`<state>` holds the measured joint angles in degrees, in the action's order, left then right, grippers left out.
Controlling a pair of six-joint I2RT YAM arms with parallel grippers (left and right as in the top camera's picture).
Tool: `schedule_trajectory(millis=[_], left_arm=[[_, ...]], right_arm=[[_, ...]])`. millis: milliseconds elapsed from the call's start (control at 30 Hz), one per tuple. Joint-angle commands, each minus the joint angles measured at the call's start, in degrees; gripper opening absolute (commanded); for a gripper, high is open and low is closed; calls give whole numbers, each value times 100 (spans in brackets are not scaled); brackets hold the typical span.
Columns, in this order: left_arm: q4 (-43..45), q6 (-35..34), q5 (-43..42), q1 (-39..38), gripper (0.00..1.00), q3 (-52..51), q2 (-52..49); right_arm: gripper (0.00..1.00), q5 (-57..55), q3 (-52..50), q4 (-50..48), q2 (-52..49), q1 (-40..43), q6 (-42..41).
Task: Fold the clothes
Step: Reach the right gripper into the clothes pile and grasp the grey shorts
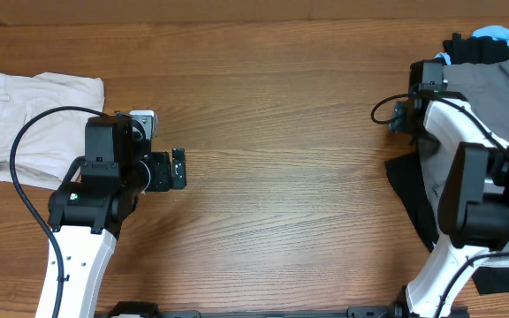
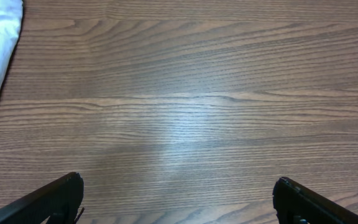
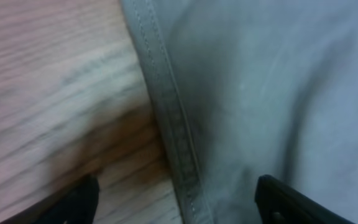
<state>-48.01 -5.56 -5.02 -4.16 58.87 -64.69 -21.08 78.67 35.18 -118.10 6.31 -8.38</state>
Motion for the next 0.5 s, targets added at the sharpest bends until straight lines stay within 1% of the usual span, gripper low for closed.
schedule_trajectory(millis=[0,33,167,233,300,367,467], left_arm=[[28,22,-103,-35,100,140,-20],[28,20,-103,-35,100,140,-20],[28,22,-101,-35,100,140,-20],[26,22,-103,-35,100,140,-20],[28,22,-103,-35,100,140,-20],[44,22,-101,-35,100,140,-20],[85,22,-103,-35,100,140,-20]], right_arm=[[68,-361,142,-68,-195,22,-17],[64,-387,142,-87,-212,24,-17],[53,-422,142,-153,-221,81,-20],[43,-420,116,-146,-221,175,-28],[43,-411,111,-105,-225,258,-39],[33,-376,111,-85,-225,341,-37],[13,-330,111,-52,-225,396,-37]])
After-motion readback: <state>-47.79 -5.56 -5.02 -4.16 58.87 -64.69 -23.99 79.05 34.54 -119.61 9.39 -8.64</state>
